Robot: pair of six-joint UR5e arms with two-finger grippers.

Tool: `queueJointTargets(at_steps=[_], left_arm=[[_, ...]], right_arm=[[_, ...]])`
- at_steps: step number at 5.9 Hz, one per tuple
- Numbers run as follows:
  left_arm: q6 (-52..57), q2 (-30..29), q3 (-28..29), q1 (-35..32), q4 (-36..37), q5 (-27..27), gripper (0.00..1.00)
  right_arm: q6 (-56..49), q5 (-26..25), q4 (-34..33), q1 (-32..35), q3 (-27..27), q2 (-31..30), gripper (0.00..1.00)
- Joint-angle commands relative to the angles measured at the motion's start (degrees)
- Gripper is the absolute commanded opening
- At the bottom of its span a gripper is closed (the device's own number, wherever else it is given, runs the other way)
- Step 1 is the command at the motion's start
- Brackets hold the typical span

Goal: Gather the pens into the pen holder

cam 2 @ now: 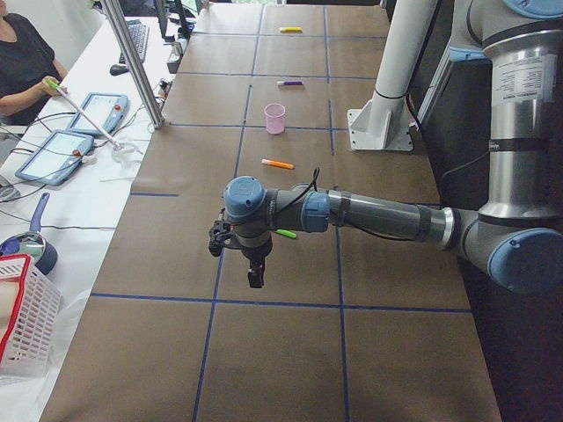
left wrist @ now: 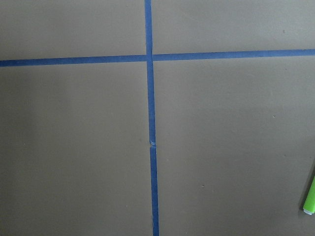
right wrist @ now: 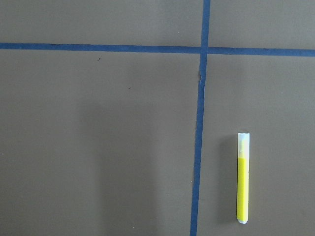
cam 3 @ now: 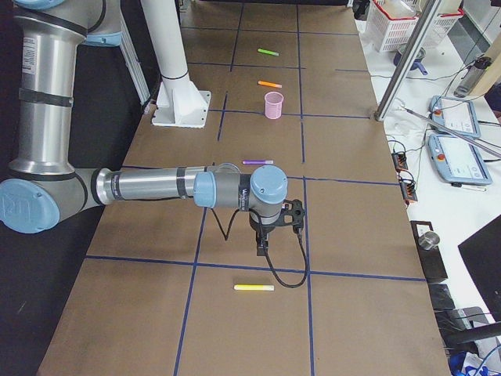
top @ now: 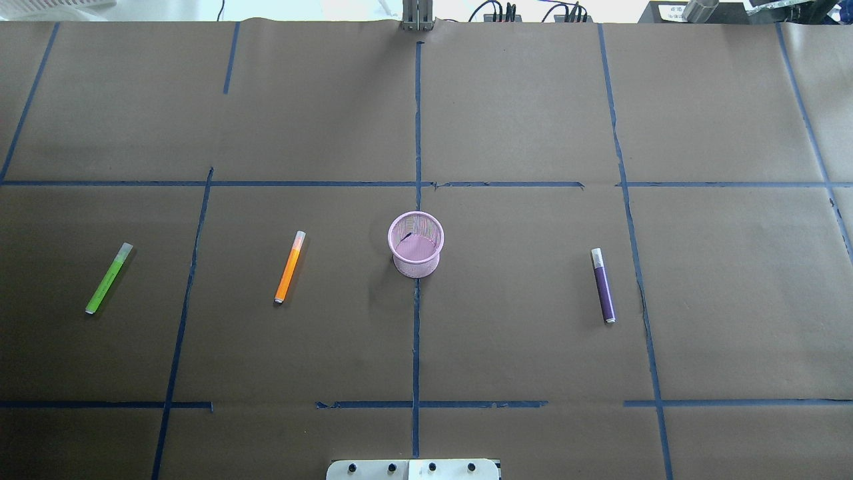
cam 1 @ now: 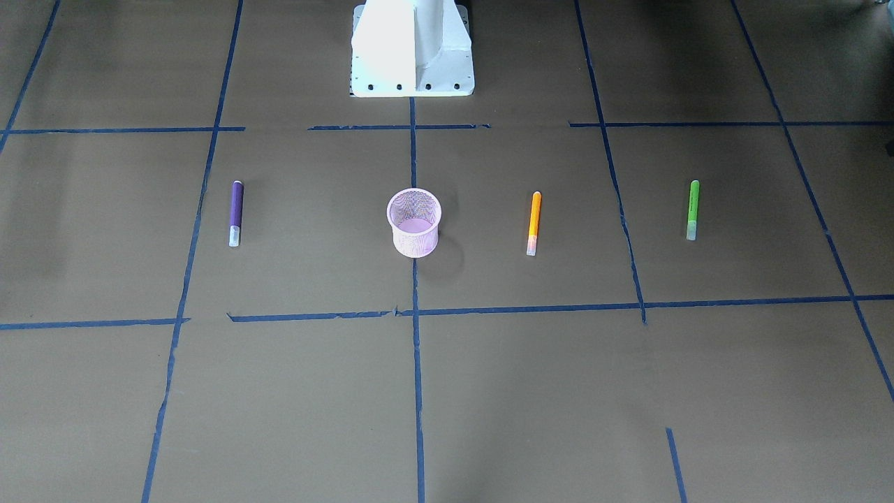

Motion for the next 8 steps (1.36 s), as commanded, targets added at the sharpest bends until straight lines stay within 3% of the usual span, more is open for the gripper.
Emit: queueJointTargets(at_steps=[1, 7, 8], left_arm=[[1.66, 1.04, -0.60, 0.09, -1.13, -0.26, 1.00], [1.76, 1.58, -1.91, 0.61, -1.58, -0.44, 1.00], [1.50, 1.49, -2.27, 2.44, -1.58, -2.71, 1.00]], right_arm=[[-0.91, -0.44, -0.08, -0.07, 0.20, -0.30, 1.00], [-1.00, -0.27, 0.71, -0.16, 0.55, -0.65, 1.00], [-1.00, -0.18, 0.80, -0.16, 2.03, -1.78, 1.00]])
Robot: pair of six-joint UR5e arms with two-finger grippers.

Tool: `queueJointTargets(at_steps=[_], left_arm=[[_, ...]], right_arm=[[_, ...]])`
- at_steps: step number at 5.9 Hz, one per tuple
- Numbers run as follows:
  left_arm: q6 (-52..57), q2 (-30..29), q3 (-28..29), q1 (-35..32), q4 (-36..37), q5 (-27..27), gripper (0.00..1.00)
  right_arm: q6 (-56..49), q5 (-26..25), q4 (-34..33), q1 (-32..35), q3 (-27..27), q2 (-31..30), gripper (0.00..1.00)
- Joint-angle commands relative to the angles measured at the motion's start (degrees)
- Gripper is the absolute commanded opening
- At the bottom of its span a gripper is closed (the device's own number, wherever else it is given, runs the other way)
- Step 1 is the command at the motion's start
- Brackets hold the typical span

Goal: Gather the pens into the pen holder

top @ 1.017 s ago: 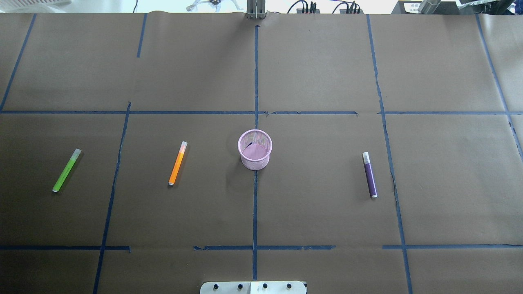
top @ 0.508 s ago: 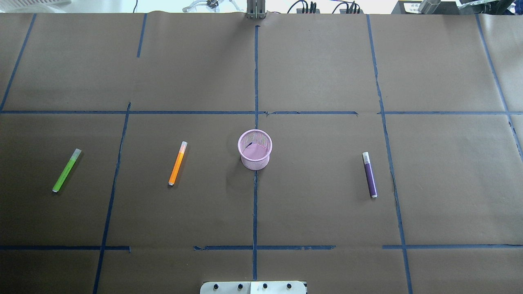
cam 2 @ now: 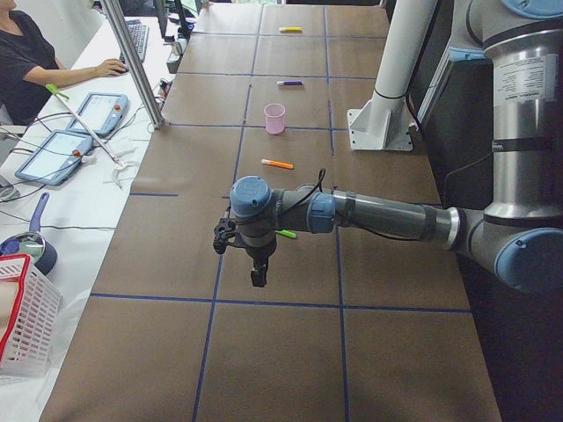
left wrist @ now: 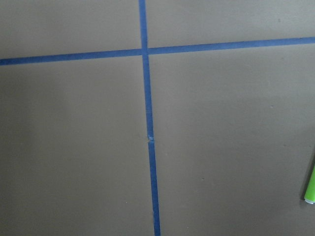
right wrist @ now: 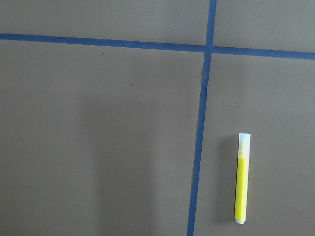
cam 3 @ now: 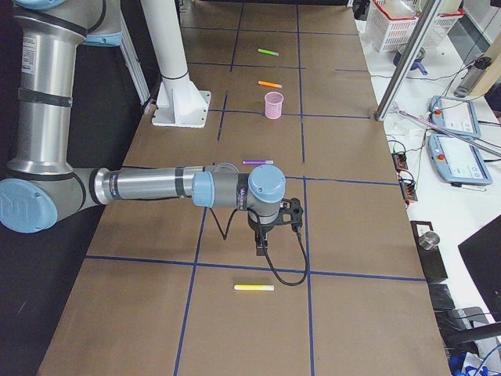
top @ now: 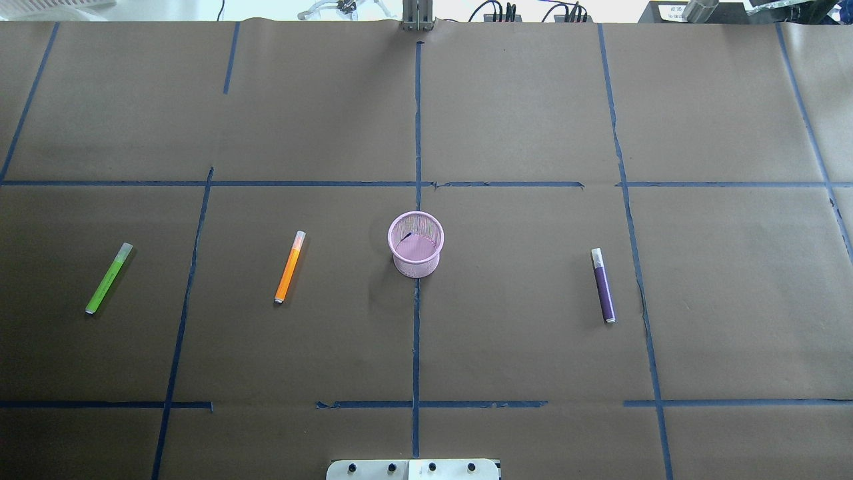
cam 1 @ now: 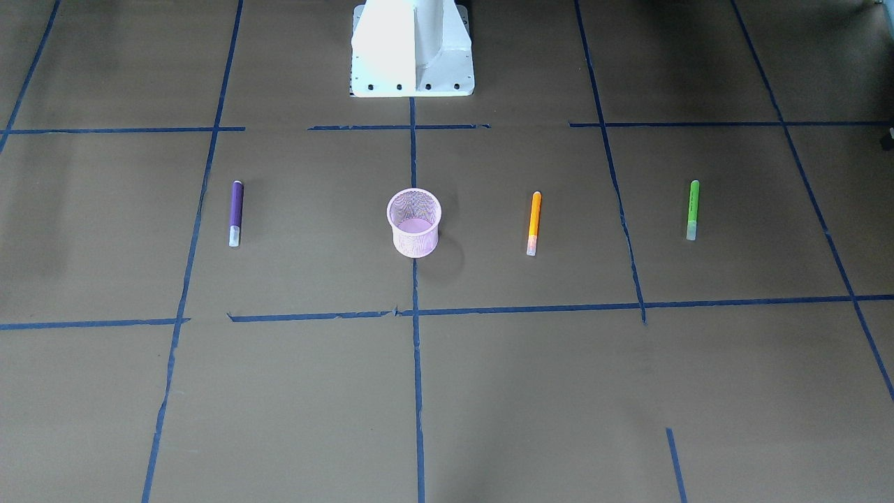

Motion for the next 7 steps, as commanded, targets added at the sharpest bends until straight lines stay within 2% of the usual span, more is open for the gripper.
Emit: queueJointTargets(at_steps=[1, 3, 4, 5, 6, 7], left_arm=[[-0.83, -1.21, -0.45, 7.09, -0.07, -4.20, 1.00], [-9.30, -6.47, 0.42, 18.86, -5.40, -3.62, 1.00], [-10.40, -9.02, 3.13, 24.58, -6.99, -0.92, 1.00], [-10.50, -11.04, 5.85, 26.73, -7.18, 3.98, 1.00], [-10.41, -11.24, 7.18, 27.27, -7.27, 3.95, 1.00], [-10.41, -12.37, 9.29, 31.19, -8.75, 4.21, 1.00]], right_arm=[[-0.02, 0.40, 0.29, -0.09, 1.94, -1.37, 1.00], [0.24, 0.40, 0.38, -0.18, 2.12, -1.11, 1.00], [0.24, 0.49, 0.38, -0.18, 2.03, -1.11, 1.00], [0.59, 0.49, 0.38, -0.18, 1.86, -1.20, 1.00], [0.51, 0.57, 0.30, -0.18, 1.86, -1.37, 1.00], [0.68, 0.31, 0.38, -0.18, 1.68, -1.37, 1.00]])
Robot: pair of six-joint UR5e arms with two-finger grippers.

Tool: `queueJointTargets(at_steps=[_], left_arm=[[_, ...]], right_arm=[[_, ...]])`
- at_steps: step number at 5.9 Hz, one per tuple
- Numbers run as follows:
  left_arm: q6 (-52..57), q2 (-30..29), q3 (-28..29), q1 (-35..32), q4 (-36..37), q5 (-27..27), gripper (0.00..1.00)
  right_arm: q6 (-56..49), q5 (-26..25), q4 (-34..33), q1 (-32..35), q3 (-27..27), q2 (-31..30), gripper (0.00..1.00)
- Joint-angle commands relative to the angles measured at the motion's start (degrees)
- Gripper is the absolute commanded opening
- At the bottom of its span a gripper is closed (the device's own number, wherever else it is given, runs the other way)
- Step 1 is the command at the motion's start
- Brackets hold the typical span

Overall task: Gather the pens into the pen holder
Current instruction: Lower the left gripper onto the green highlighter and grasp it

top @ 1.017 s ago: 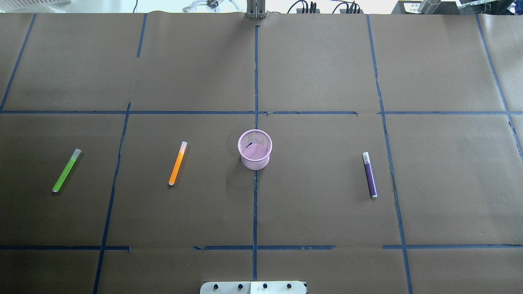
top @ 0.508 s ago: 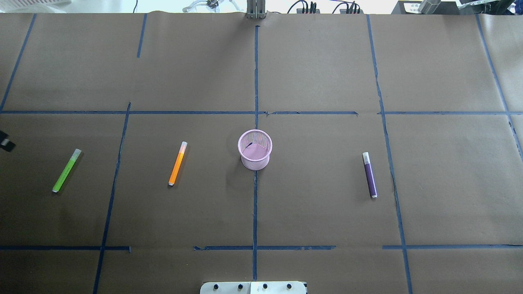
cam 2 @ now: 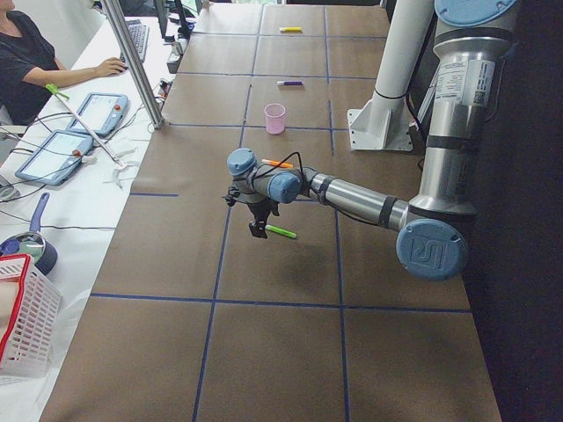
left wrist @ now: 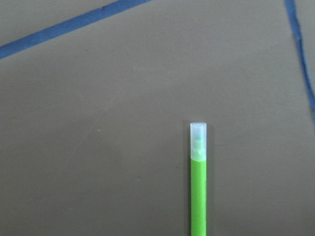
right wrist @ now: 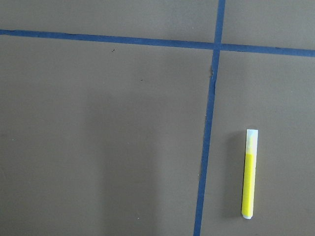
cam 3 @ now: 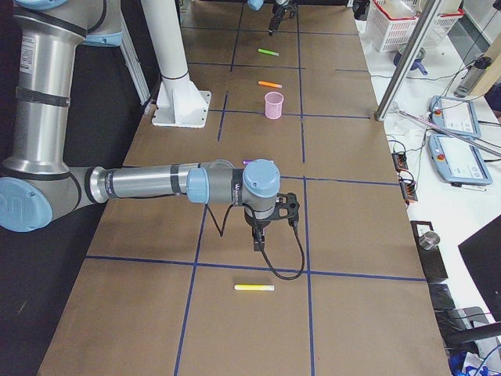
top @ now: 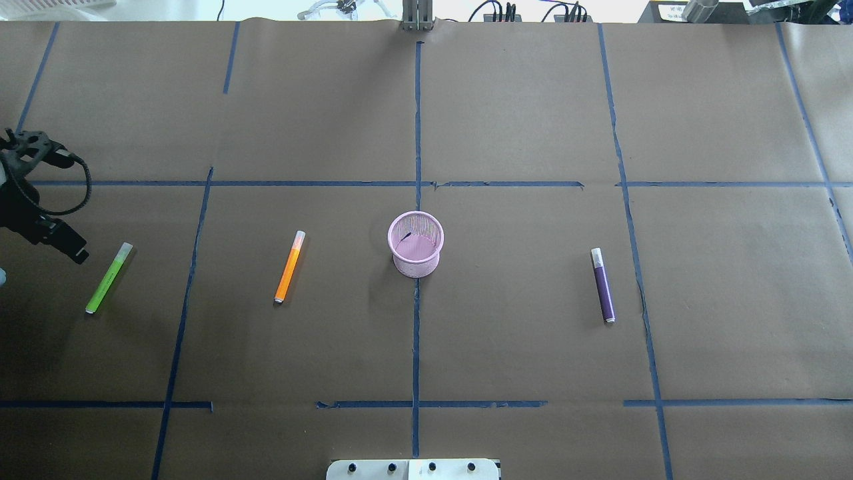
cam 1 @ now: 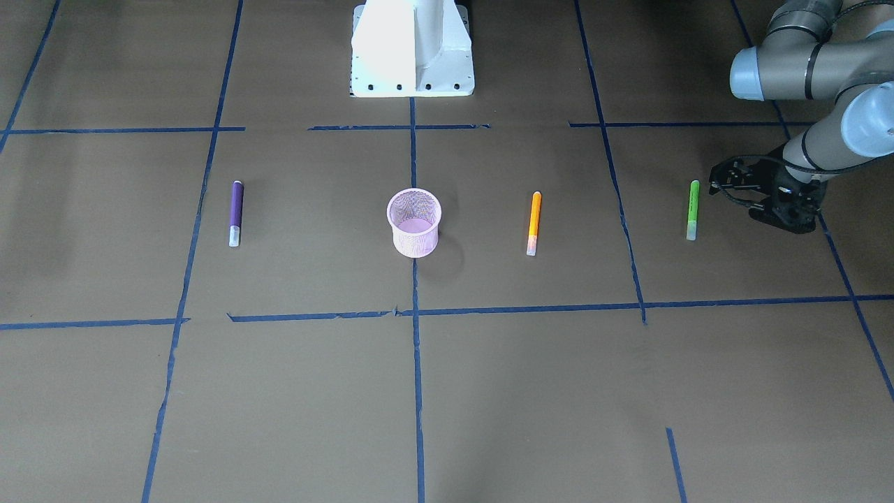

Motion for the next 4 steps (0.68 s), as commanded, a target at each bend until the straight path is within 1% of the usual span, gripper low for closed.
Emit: queueJointTargets(at_steps=[1, 2, 3, 4], left_arm=[[-0.21, -4.32, 5.96, 3.37, -1.88, 0.52, 1.00], [-0.03, -5.05, 7.22, 3.98, -1.98, 0.52, 1.00], [-0.03, -5.05, 7.41, 4.16, -1.98, 0.52, 0.85], [-0.03, -4.97, 7.32, 4.16, -1.98, 0.52, 0.64]], right_arm=[[0.13, -0.34, -0.04, 0.00, -0.30, 0.13, 1.00], [0.04, -0.52, -0.04, 0.00, -0.31, 0.13, 1.00], [0.13, -0.52, 0.04, 0.00, -0.48, 0.04, 1.00], [0.13, -0.61, 0.04, 0.00, -0.57, 0.04, 1.00]])
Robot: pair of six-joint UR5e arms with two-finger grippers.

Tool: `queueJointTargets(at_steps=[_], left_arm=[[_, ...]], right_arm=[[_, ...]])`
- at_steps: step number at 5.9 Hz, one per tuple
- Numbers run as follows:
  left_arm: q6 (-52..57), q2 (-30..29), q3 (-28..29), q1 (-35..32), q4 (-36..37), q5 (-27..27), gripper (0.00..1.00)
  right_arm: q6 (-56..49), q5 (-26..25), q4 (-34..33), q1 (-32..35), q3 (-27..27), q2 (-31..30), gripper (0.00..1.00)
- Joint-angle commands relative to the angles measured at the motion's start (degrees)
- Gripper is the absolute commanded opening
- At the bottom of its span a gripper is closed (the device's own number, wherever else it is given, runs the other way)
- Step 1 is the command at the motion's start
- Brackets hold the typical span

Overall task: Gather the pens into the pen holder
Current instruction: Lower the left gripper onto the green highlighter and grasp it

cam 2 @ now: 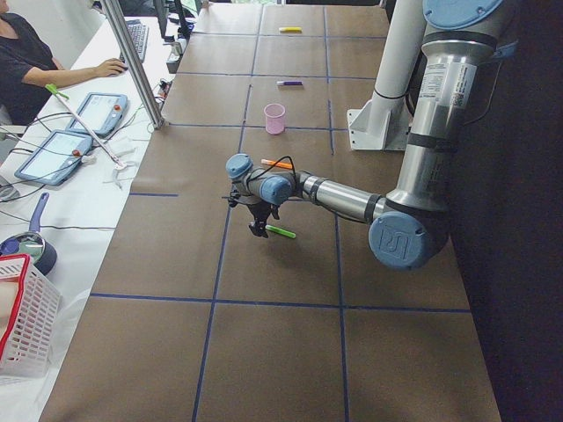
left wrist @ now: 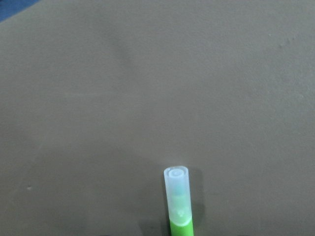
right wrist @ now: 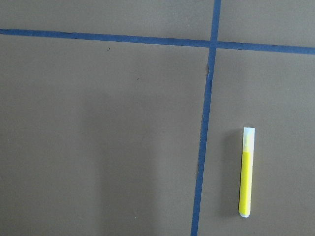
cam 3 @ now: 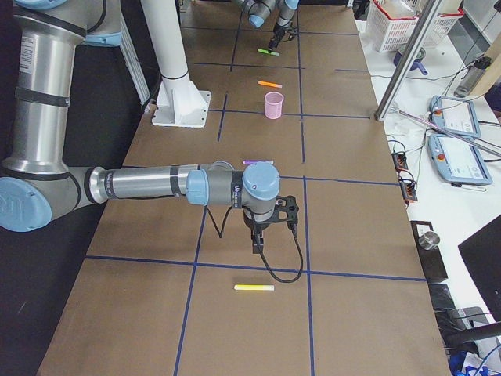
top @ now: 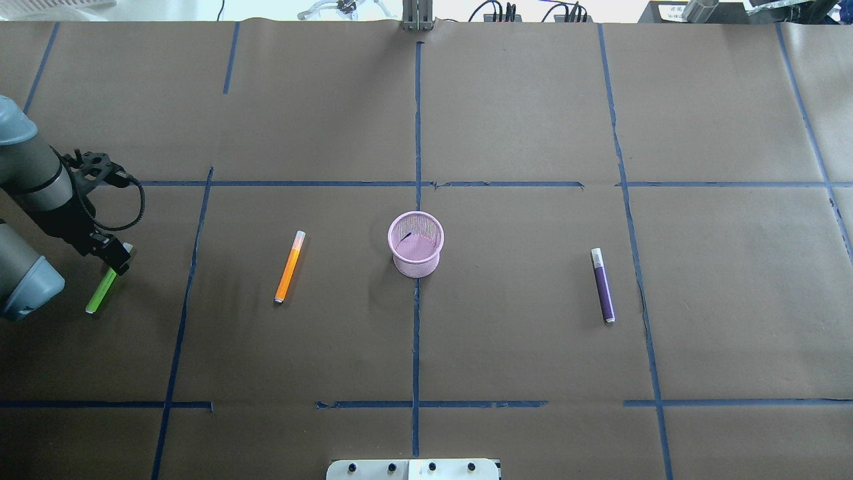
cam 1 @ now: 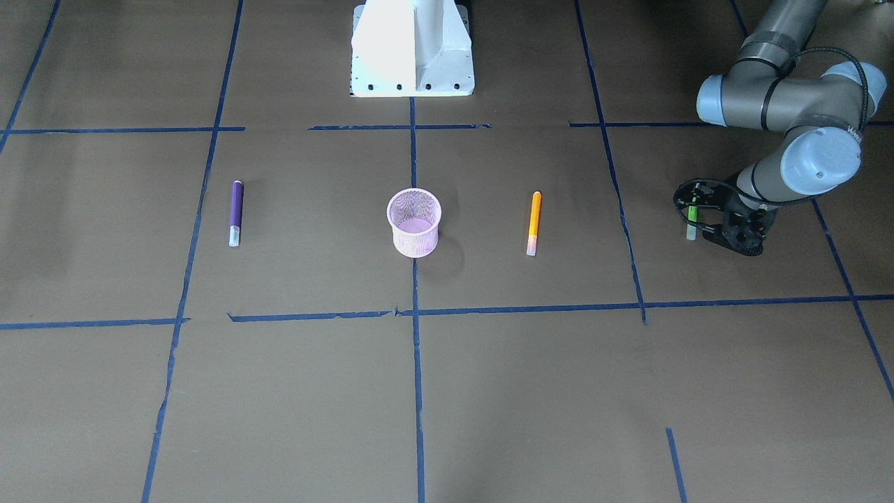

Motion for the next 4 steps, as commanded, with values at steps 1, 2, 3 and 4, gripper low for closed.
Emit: queueJointTargets(at_steps=[1, 2, 3, 4], left_arm=[[0.10, -0.04, 0.22, 0.54, -0.03, 0.00, 0.58], [0.10, -0.04, 0.22, 0.72, 0.06, 0.00, 0.58], [0.18, -0.04, 0.22, 0.89, 0.06, 0.00, 0.57], [0.27, -0.04, 0.22, 0.89, 0.06, 0.09, 0.45]], right_arm=[[0.02, -0.08, 0.02, 0.00, -0.10, -0.02, 1.00], [0.02, -0.08, -0.07, 0.00, -0.10, -0.02, 1.00], [-0.07, -0.16, -0.07, 0.00, -0.10, -0.02, 1.00], [-0.07, -0.16, -0.07, 0.00, -0.19, -0.02, 1.00]])
